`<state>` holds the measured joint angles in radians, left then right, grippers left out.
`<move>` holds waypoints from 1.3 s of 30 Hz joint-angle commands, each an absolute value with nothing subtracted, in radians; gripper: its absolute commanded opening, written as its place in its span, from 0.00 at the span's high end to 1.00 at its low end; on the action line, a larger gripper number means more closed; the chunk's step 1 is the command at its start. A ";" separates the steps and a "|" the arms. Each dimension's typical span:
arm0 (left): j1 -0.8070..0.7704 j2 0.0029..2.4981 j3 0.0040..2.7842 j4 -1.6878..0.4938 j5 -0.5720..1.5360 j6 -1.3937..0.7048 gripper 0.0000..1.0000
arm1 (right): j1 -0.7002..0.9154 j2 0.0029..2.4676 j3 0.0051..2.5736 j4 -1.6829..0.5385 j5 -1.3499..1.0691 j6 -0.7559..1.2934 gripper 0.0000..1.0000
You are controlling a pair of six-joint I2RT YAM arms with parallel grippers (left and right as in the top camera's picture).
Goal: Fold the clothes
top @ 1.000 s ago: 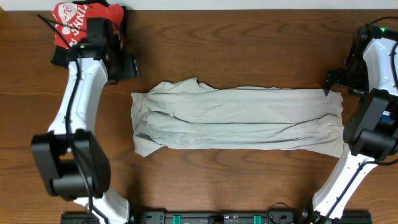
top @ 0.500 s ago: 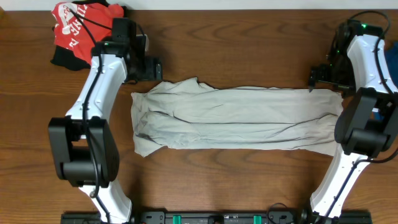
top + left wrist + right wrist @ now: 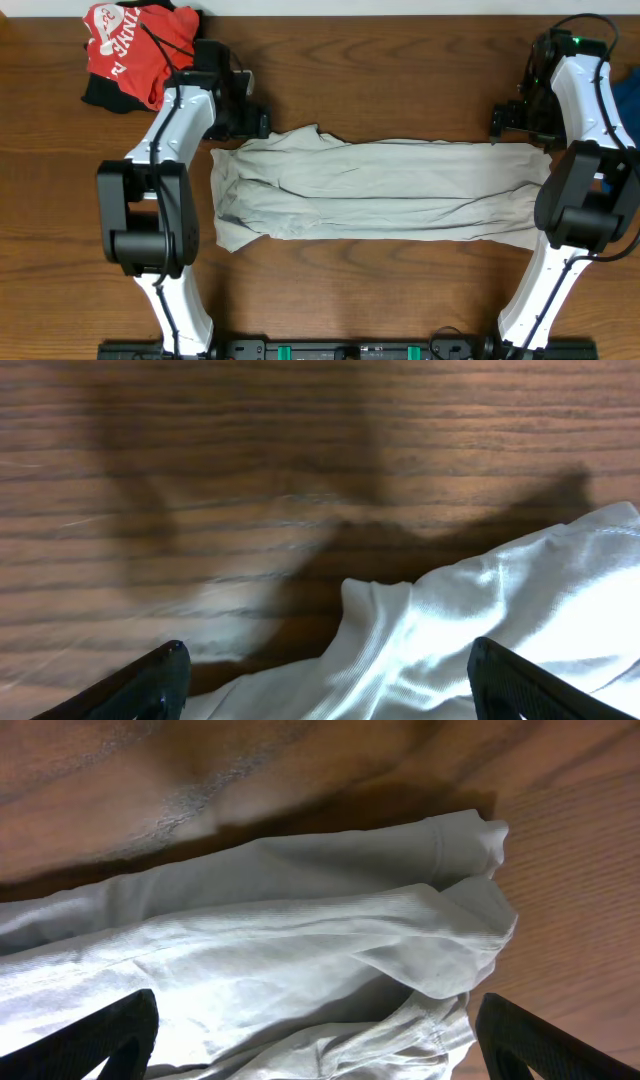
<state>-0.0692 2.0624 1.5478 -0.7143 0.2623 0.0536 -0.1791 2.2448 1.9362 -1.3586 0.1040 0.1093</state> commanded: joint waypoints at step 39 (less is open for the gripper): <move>-0.125 2.101 1.543 -0.731 0.118 0.094 0.71 | -0.163 2.212 1.937 -1.353 0.101 0.088 0.01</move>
